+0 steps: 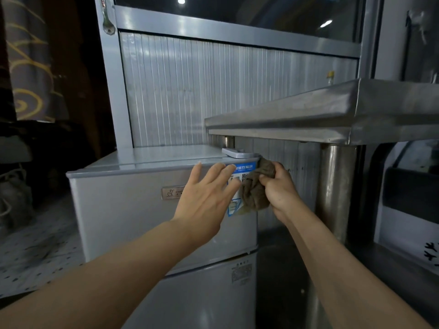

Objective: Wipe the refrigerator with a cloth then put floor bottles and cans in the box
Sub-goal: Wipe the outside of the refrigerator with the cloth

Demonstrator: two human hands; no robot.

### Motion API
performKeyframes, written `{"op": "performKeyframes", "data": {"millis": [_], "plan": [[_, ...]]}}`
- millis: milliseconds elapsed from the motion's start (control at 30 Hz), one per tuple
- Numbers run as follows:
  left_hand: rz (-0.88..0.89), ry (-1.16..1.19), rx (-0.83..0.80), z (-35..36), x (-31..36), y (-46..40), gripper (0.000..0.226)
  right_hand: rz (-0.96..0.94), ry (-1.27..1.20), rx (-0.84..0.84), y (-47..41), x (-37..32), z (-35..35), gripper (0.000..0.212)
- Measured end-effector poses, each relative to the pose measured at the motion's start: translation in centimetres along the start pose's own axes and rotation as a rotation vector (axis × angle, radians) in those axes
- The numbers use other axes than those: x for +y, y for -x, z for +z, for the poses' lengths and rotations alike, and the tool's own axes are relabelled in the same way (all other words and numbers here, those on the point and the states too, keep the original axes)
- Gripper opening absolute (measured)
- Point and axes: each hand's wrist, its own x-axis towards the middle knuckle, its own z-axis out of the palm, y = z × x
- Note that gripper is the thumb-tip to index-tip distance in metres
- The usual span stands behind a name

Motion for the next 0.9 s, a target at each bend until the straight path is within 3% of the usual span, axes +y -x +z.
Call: {"op": "performKeyframes", "data": {"millis": [300,500,667,733,900], "plan": [[-0.094,0.036,-0.009,-1.2,-2.6,0.5,0.069,-0.122,0.124,0.208,0.4,-1.3,2.4,0.041],[-0.152,0.069,-0.045,-1.3,-4.5,2.4,0.066,-0.350,0.377,0.338,2.0,-1.2,2.9,0.040],[-0.215,0.219,0.034,-1.8,-6.2,2.9,0.045,-0.407,0.565,0.279,1.5,-2.9,4.9,0.033],[-0.200,0.266,0.038,-1.9,-6.6,2.9,0.039,-0.424,0.714,0.344,2.2,-2.9,5.4,0.036],[-0.168,0.382,-0.053,-2.7,-7.8,2.6,0.042,-0.423,0.887,0.351,5.3,-2.8,7.8,0.043]]}}
